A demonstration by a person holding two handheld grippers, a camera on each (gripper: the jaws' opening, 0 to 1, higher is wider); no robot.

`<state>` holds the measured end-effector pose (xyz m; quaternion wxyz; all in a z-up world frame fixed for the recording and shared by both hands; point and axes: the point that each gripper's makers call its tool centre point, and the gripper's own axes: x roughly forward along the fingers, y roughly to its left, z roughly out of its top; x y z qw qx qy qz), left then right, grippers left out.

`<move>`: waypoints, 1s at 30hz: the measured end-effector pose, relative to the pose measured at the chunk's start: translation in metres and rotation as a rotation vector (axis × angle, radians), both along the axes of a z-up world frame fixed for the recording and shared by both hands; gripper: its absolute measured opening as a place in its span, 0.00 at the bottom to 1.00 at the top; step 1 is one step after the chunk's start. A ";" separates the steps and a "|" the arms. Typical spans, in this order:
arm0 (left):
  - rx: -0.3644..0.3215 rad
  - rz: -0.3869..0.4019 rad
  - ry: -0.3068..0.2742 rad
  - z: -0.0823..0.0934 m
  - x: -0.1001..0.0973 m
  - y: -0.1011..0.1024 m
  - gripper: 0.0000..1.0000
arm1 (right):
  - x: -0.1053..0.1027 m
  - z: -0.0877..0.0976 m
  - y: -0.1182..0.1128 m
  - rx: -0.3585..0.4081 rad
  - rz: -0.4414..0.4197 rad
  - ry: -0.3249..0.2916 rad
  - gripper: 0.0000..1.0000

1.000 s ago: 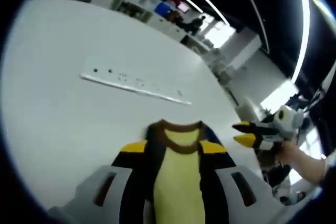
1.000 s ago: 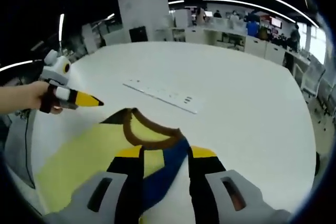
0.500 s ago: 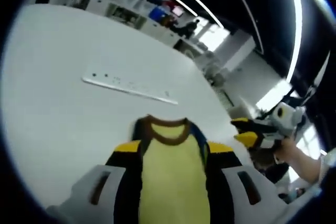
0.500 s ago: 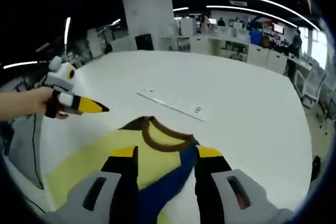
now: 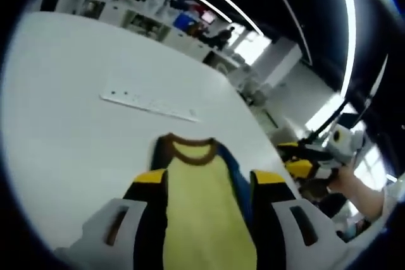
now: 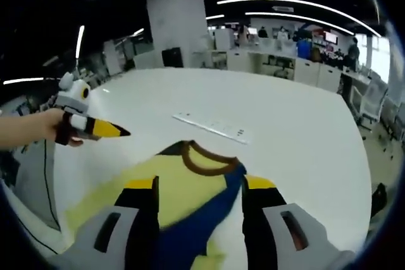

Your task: Fold the garment on the visible template until the final outline fits inside the template.

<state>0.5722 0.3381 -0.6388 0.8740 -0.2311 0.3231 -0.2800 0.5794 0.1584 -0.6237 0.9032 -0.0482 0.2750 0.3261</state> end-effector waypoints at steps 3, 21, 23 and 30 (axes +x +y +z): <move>0.051 -0.040 -0.023 0.002 -0.011 -0.001 0.49 | -0.009 0.007 0.000 0.032 -0.016 -0.007 0.56; 0.158 -0.112 -0.117 0.024 -0.067 -0.006 0.65 | -0.063 0.022 -0.014 0.064 -0.041 -0.038 0.74; 0.161 -0.108 -0.118 0.025 -0.075 -0.004 0.67 | -0.072 0.019 -0.017 0.063 -0.044 -0.029 0.76; 0.157 -0.087 -0.118 0.028 -0.097 0.002 0.73 | -0.094 0.016 -0.019 0.083 -0.035 0.010 0.87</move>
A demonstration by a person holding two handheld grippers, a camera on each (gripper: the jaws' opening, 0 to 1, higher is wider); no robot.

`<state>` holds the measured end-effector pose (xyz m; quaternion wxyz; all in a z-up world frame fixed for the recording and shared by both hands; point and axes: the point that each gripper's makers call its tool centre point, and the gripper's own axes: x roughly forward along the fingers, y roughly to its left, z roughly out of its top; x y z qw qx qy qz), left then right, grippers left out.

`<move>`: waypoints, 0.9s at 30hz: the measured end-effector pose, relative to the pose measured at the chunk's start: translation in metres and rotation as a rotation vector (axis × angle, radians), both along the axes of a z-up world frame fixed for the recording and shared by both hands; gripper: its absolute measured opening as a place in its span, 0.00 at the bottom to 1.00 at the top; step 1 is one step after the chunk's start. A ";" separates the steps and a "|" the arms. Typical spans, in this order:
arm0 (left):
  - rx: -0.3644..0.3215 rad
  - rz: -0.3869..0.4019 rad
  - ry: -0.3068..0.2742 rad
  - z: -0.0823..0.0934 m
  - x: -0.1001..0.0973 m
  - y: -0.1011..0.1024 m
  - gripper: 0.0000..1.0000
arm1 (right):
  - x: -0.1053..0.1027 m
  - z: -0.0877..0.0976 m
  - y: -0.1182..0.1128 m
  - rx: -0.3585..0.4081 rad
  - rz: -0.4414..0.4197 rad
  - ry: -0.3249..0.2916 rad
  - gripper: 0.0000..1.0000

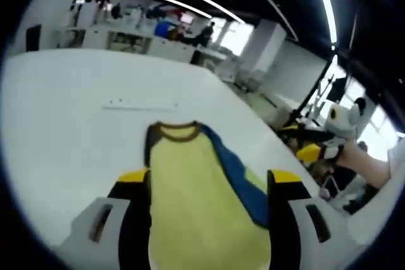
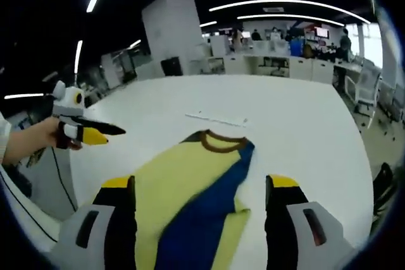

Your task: Fold the garment on the visible template until the final outline fits inside the template.

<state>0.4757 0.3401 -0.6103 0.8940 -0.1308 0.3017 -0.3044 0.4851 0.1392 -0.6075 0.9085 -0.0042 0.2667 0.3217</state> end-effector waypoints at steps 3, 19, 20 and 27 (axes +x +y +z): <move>0.003 0.018 0.004 0.000 -0.008 0.002 0.80 | -0.009 0.002 0.002 0.002 0.013 0.002 0.93; -0.009 0.002 -0.022 0.017 -0.046 -0.005 0.86 | -0.047 0.007 -0.017 0.026 -0.006 0.013 1.00; -0.010 0.000 -0.026 0.019 -0.049 -0.005 0.87 | -0.050 0.007 -0.018 0.025 -0.007 0.016 1.00; -0.026 -0.010 -0.051 0.032 -0.068 -0.009 0.92 | -0.067 0.012 -0.026 0.046 -0.025 0.016 1.00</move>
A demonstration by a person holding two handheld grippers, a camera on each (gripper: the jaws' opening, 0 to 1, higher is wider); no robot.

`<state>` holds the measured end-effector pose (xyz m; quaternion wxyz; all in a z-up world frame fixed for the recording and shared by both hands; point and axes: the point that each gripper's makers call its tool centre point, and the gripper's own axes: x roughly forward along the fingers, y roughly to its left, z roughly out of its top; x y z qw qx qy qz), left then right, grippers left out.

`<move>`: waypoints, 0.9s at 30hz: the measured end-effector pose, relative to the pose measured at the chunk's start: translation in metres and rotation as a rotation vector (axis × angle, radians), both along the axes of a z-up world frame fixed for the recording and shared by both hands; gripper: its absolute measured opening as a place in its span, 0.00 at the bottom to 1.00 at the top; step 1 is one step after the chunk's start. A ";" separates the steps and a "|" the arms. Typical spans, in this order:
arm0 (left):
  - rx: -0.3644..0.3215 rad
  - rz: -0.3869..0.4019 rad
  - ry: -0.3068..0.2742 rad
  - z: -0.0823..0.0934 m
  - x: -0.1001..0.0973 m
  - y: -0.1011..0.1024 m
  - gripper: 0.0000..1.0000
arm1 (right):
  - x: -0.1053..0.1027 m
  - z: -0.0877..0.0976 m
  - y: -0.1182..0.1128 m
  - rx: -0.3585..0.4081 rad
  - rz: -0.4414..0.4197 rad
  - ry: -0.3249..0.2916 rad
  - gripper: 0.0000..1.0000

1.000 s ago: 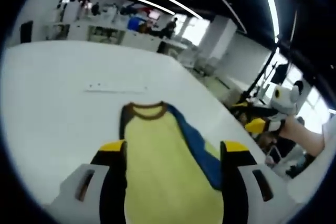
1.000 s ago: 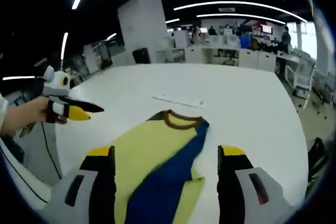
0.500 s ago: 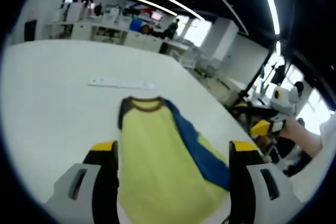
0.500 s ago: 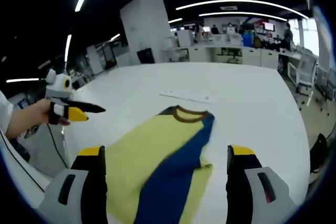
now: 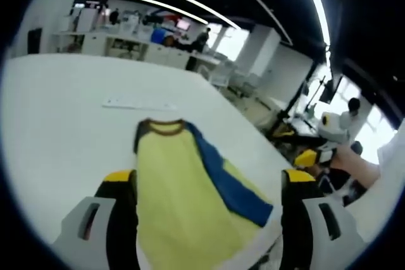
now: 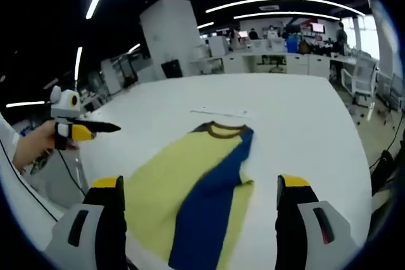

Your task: Fold the garment on the visible template until the final outline fits inside the template.

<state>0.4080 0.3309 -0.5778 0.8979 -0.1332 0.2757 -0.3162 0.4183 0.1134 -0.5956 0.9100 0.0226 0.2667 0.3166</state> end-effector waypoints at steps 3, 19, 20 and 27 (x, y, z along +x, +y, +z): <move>-0.005 0.005 -0.002 0.002 -0.006 0.001 0.94 | -0.008 0.001 -0.003 -0.015 0.002 -0.003 1.00; 0.012 0.029 0.044 -0.008 -0.042 0.009 0.99 | -0.039 -0.002 -0.022 -0.032 -0.024 0.019 1.00; 0.010 0.028 0.045 -0.007 -0.043 0.009 0.99 | -0.042 -0.002 -0.023 -0.033 -0.025 0.021 1.00; 0.011 0.018 0.043 -0.002 -0.047 0.008 0.99 | -0.052 -0.003 -0.026 -0.035 -0.029 0.034 0.99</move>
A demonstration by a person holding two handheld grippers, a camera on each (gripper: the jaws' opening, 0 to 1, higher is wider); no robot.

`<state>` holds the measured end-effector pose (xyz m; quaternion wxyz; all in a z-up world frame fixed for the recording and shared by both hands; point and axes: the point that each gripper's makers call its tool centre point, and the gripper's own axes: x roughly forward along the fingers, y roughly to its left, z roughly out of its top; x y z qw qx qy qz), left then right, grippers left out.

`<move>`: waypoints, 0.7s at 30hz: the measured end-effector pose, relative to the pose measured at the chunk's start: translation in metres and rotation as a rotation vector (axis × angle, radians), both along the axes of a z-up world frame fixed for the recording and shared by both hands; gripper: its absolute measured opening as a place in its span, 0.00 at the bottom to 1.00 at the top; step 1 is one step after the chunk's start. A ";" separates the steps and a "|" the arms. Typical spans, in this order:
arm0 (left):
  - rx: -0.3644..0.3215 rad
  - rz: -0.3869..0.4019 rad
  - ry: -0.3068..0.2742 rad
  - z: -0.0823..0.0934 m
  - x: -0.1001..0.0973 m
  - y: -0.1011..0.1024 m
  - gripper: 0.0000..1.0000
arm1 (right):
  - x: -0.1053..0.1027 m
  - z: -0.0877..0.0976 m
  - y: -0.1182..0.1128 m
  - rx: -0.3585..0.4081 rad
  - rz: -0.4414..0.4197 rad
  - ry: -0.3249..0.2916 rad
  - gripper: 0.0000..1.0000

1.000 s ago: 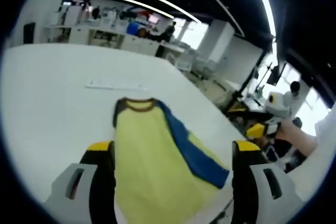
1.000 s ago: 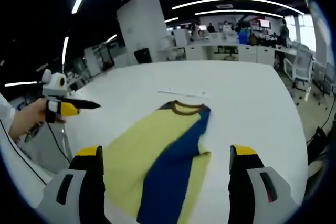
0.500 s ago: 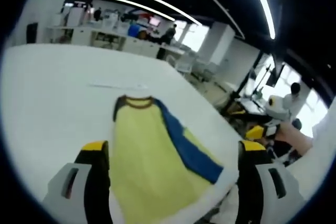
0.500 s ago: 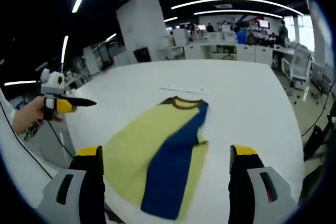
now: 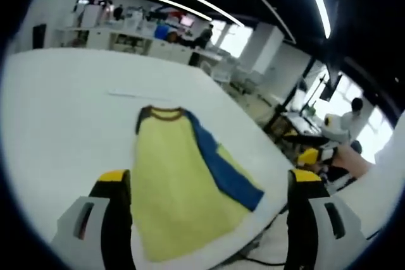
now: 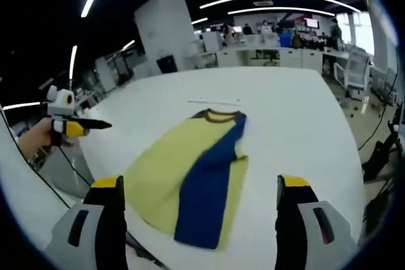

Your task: Fold the garment on the visible template until the final outline fits inside the template.

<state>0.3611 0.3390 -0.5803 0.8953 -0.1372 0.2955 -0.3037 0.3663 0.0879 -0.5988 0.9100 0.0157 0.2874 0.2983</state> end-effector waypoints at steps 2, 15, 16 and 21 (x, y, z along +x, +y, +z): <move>0.000 0.002 0.001 0.001 -0.002 0.000 0.99 | -0.002 -0.001 -0.001 -0.017 0.008 0.000 0.99; 0.008 -0.009 -0.019 0.010 0.004 0.002 0.99 | -0.005 -0.004 -0.007 -0.003 -0.004 0.022 0.99; 0.009 -0.010 -0.023 0.011 0.004 0.002 0.99 | -0.005 -0.004 -0.007 -0.001 -0.004 0.023 0.98; 0.025 -0.013 -0.024 0.010 0.003 0.005 0.99 | -0.005 -0.004 -0.006 0.003 -0.003 0.025 0.98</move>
